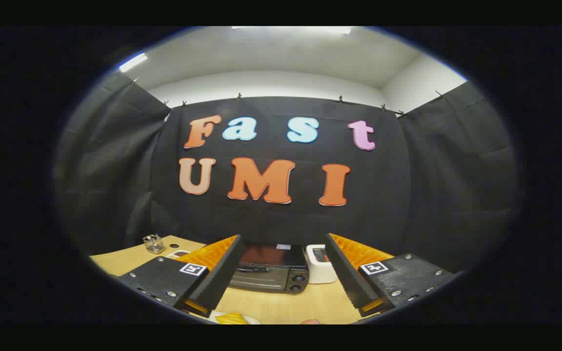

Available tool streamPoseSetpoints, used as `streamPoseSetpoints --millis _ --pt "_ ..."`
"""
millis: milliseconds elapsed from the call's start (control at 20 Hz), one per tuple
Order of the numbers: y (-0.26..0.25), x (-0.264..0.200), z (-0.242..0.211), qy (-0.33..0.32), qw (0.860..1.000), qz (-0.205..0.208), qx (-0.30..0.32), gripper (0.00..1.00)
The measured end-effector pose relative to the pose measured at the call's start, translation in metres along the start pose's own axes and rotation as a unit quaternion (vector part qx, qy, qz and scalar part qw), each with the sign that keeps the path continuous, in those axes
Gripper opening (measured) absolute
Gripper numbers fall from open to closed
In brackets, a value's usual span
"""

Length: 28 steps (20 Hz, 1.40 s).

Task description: Open the toaster oven, put the food inside, and close the toaster oven door.

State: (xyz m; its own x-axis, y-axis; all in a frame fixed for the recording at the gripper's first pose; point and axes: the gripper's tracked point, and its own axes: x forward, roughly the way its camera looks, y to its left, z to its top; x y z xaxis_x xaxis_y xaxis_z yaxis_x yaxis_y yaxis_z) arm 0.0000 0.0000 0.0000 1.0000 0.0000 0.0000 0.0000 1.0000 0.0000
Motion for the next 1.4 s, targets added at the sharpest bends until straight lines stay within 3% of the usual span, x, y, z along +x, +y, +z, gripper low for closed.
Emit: streamPoseSetpoints --millis 150,300,900,1400 --pt "-0.013 0.007 -0.004 -0.001 1.0 -0.029 -0.009 0.99" --pt "-0.003 0.009 -0.009 0.012 1.0 -0.014 0.013 0.99" --pt "0.016 -0.003 -0.004 0.01 1.0 0.012 -0.006 0.99" --pt "0.031 0.017 -0.009 0.025 1.0 0.017 -0.007 0.99"
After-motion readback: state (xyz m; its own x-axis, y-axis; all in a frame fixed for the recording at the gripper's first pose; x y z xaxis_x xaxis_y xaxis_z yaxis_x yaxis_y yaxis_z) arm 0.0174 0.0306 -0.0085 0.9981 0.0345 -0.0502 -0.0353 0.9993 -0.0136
